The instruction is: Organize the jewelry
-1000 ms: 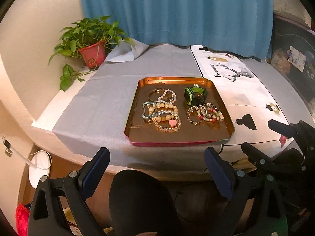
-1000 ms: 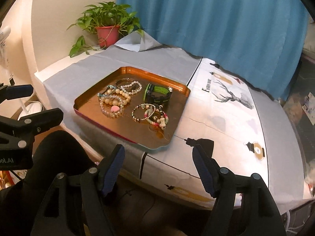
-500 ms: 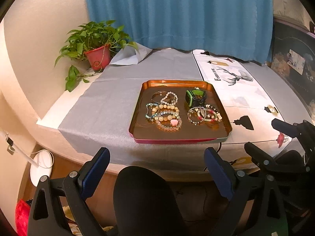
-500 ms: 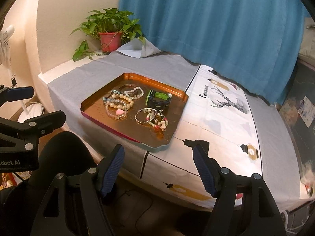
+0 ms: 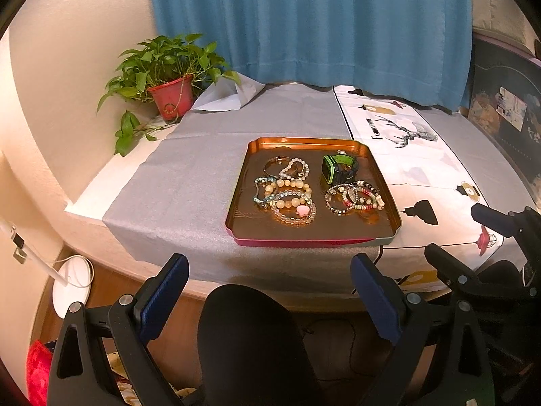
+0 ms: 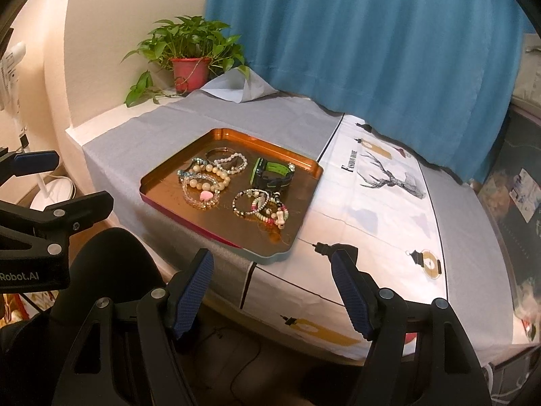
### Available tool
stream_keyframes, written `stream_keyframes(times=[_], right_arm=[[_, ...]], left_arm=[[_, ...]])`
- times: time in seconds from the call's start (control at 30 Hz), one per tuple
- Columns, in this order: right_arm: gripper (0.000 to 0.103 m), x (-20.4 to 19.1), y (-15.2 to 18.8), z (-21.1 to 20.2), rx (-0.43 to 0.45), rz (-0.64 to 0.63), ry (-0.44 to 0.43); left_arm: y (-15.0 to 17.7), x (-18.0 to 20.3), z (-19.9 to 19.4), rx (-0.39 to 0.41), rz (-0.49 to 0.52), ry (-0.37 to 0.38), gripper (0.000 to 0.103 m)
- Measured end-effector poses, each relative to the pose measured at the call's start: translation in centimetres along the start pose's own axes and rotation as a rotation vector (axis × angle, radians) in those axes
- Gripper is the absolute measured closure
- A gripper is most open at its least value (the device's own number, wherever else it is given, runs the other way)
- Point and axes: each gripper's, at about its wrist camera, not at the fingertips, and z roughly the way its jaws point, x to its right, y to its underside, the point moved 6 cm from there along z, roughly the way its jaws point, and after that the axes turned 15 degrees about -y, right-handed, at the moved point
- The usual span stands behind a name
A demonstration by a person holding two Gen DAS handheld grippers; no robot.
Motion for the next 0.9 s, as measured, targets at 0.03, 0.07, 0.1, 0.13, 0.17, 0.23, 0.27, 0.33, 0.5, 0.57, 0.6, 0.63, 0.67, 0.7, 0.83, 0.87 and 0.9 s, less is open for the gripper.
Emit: stream_keyframes(times=[0.03, 0.07, 0.1, 0.13, 0.17, 0.23, 0.27, 0.33, 0.5, 0.57, 0.6, 0.63, 0.67, 0.7, 0.83, 0.87, 0.9], right_arm=[[0.03, -0.03, 0.0, 0.01, 0.0, 0.001, 0.0], [0.03, -0.04, -0.01, 0.01, 0.0, 0.001, 0.0], [0.03, -0.07, -0.02, 0.02, 0.001, 0.002, 0.001], [0.03, -0.07, -0.02, 0.01, 0.001, 0.002, 0.001], [0.03, -0.07, -0.03, -0.01, 0.001, 0.001, 0.001], [0.03, -0.06, -0.06, 0.01, 0.001, 0.003, 0.004], [0.03, -0.07, -0.06, 0.01, 0.001, 0.003, 0.003], [0.03, -0.07, -0.05, -0.03, 0.002, 0.001, 0.002], [0.03, -0.1, -0.07, 0.0, 0.0, 0.0, 0.0], [0.03, -0.13, -0.07, -0.03, 0.001, -0.002, 0.0], [0.03, -0.17, -0.06, -0.1, 0.001, -0.004, 0.0], [0.03, -0.19, -0.06, -0.12, 0.001, -0.006, -0.001], [0.03, -0.19, -0.03, -0.14, 0.0, -0.007, -0.002], [0.03, -0.2, 0.0, -0.14, -0.001, -0.008, -0.002], [0.03, -0.27, -0.01, -0.1, -0.001, -0.007, 0.0], [0.03, -0.28, -0.02, -0.09, 0.0, -0.006, -0.001], [0.03, -0.29, -0.03, -0.07, 0.0, -0.007, -0.001]], left_arm=[[0.0, 0.0, 0.0, 0.0, 0.001, 0.001, 0.008], [-0.03, 0.02, -0.03, 0.0, 0.002, 0.0, 0.008], [-0.03, 0.02, -0.03, 0.0, 0.002, 0.0, 0.008], [0.0, 0.01, -0.03, 0.001, 0.0, 0.0, 0.008], [-0.01, 0.03, -0.05, 0.001, 0.002, 0.0, 0.008], [-0.01, -0.04, -0.04, 0.001, 0.003, 0.002, 0.008], [-0.02, -0.06, -0.03, 0.001, 0.004, 0.002, 0.008], [-0.06, -0.12, 0.01, 0.001, 0.004, 0.002, 0.008], [-0.06, -0.11, 0.0, 0.0, 0.005, 0.003, 0.008], [-0.03, -0.07, -0.01, 0.001, 0.004, 0.002, 0.008], [-0.03, -0.06, -0.01, 0.001, 0.004, 0.002, 0.008], [-0.03, -0.07, 0.0, 0.0, 0.004, 0.001, 0.008], [-0.05, -0.1, 0.0, 0.0, 0.004, 0.0, 0.008], [-0.06, -0.13, -0.02, 0.001, 0.004, -0.001, 0.008], [-0.04, -0.1, 0.02, 0.0, 0.005, 0.002, 0.008], [-0.05, -0.12, 0.02, 0.0, 0.005, 0.002, 0.008], [-0.04, -0.1, 0.02, 0.001, 0.005, 0.002, 0.008]])
